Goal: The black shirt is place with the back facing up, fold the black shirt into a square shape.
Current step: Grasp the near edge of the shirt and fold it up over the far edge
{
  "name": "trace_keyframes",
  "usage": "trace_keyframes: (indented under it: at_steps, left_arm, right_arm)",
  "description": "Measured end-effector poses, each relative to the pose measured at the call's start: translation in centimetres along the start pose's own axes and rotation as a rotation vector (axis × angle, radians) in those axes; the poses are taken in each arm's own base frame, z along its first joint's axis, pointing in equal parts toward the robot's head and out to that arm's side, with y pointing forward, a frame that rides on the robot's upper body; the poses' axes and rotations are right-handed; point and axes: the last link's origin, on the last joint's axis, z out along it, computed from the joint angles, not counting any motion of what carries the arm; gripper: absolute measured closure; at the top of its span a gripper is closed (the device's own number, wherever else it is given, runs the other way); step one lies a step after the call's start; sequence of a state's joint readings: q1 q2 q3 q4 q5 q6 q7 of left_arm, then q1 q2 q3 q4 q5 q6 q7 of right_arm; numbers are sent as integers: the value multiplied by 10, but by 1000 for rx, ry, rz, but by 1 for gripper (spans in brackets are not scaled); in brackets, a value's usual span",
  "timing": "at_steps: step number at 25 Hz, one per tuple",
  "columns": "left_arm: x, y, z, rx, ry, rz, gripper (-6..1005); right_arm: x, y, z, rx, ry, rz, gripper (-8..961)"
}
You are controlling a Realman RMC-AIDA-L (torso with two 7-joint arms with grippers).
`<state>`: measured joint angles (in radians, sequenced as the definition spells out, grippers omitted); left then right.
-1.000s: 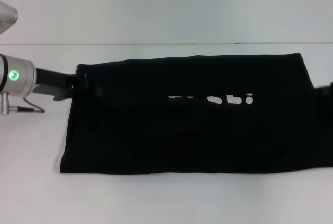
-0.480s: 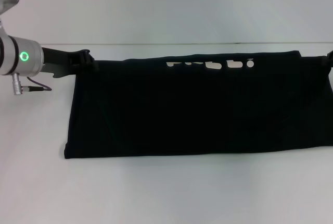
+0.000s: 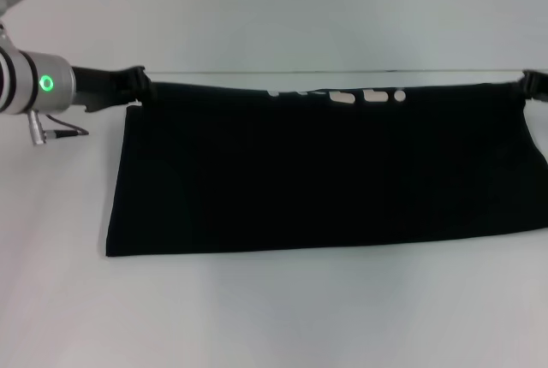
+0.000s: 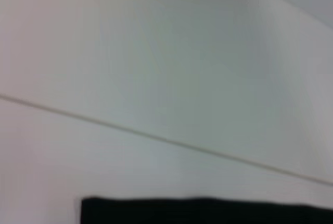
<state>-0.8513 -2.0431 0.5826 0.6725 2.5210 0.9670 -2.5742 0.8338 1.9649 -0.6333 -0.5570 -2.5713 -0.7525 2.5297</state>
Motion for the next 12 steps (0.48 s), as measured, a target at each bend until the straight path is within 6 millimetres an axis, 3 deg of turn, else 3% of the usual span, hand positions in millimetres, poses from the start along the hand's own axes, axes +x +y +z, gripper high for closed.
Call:
trace_keyframes:
  at_steps: [7,12]
  left_arm:
    - [12,1,1,26,57,-1,824]
    - [10,1,6,47,67,14,818]
  right_arm:
    - [-18,12,2,5,-46,-41,896]
    - [-16,17,8,27,-59,-64,896]
